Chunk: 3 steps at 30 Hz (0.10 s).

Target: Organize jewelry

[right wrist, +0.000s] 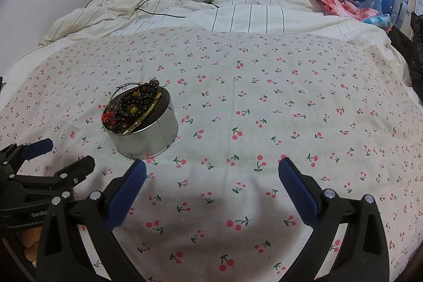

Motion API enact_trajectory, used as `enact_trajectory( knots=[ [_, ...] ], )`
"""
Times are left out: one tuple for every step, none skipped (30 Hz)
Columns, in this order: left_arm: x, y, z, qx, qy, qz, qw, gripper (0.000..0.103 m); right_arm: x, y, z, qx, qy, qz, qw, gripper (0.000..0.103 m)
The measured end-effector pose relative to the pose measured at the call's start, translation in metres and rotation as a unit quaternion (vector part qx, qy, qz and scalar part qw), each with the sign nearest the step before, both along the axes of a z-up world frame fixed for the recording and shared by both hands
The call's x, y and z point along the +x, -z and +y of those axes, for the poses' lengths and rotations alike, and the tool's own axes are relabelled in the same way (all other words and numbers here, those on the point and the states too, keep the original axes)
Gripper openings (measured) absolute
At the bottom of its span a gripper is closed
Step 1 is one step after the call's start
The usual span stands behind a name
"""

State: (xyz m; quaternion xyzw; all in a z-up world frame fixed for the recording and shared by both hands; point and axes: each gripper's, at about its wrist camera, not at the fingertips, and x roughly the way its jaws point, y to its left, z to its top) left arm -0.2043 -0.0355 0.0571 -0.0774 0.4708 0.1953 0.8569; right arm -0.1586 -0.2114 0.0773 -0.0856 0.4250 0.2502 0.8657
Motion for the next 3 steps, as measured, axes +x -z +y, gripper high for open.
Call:
enact_trajectory(
  knots=[
    [0.0001, 0.0006, 0.0000, -0.001, 0.000, 0.001, 1.0000, 0.096, 0.0001, 0.0000, 0.0000, 0.000, 0.000, 0.000, 1.000, 0.096],
    [0.0000, 0.0007, -0.0002, -0.001, 0.000, 0.001, 1.0000, 0.096, -0.0001, -0.0001, 0.0001, 0.000, 0.000, 0.000, 1.000, 0.096],
    [-0.0002, 0.0007, -0.0007, 0.001, 0.000, 0.000, 1.0000, 0.096, 0.0002, -0.0001, -0.0001, 0.000, 0.000, 0.000, 1.000, 0.096]
  ],
)
